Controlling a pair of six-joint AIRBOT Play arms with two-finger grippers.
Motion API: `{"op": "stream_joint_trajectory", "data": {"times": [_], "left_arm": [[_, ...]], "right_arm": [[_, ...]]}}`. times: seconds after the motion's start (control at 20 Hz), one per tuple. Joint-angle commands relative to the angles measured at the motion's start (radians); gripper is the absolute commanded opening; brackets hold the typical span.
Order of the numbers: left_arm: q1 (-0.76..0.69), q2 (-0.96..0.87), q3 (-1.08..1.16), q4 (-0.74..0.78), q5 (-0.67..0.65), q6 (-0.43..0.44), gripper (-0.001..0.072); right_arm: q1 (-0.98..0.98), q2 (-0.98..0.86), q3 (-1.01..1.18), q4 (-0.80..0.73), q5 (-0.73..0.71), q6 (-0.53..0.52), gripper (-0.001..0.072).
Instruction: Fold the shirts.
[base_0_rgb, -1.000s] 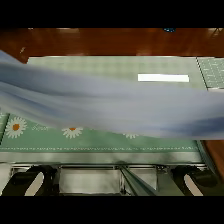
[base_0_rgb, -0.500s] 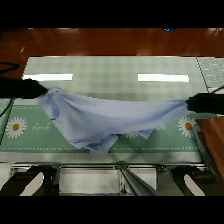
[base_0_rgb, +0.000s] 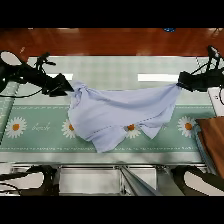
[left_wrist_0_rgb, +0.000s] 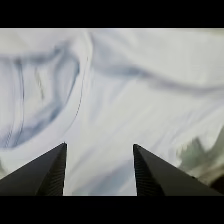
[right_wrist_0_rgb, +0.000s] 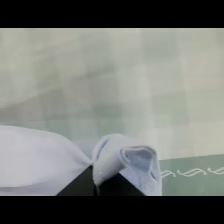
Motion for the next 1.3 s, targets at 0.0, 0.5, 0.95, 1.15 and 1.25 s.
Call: {"op": "stream_joint_trajectory", "data": {"times": [0.0,0.5,0.95,1.15,1.25], "left_arm": [[0.029,0.029,-0.027,0.030,-0.171,0.027,0.0509],[0.029,0.511,-0.906,-0.218,0.233,0.010,0.0509],[-0.125,0.372,-0.974,-0.426,0.496,0.008,0.0508],[-0.192,0.292,-0.974,-0.560,0.568,0.089,0.0508],[-0.220,0.263,-0.965,-0.644,0.577,0.170,0.0334]], "right_arm": [[-0.101,-0.041,0.026,0.160,0.079,-0.115,0.0024],[-0.114,-0.041,-0.056,0.179,0.168,-0.189,0.0024],[-0.114,-0.041,-0.056,0.300,0.192,-0.245,0.0026],[-0.113,-0.041,-0.056,0.311,0.192,-0.244,0.0026],[-0.113,-0.041,-0.056,0.334,0.192,-0.244,0.0026]]}}
